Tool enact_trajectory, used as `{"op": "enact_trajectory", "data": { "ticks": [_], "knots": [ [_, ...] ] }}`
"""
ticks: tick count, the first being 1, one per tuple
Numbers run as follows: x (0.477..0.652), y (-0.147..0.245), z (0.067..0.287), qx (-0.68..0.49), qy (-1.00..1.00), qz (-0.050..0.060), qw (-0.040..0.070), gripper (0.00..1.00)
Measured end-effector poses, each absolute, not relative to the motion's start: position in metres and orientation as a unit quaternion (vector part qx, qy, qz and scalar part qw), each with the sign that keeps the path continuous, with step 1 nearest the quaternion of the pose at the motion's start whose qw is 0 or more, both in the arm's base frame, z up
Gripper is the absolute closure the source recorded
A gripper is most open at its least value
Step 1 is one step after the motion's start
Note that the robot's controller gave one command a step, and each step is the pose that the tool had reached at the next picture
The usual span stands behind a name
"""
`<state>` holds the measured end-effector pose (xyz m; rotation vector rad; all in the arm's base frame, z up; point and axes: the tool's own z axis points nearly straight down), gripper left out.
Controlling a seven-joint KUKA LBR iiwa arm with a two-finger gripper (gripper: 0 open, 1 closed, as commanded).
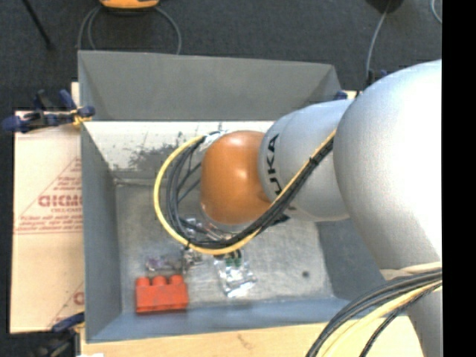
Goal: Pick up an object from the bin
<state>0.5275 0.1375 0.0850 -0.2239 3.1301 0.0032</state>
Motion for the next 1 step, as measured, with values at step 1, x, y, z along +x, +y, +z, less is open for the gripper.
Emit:
{"op": "enact_trajectory", "data": {
  "ticks": [1],
  "knots": [
    [0.5362, 0.1137, 0.2106, -0.178, 0.984, 0.0, 0.005, 1.0]
  ]
}}
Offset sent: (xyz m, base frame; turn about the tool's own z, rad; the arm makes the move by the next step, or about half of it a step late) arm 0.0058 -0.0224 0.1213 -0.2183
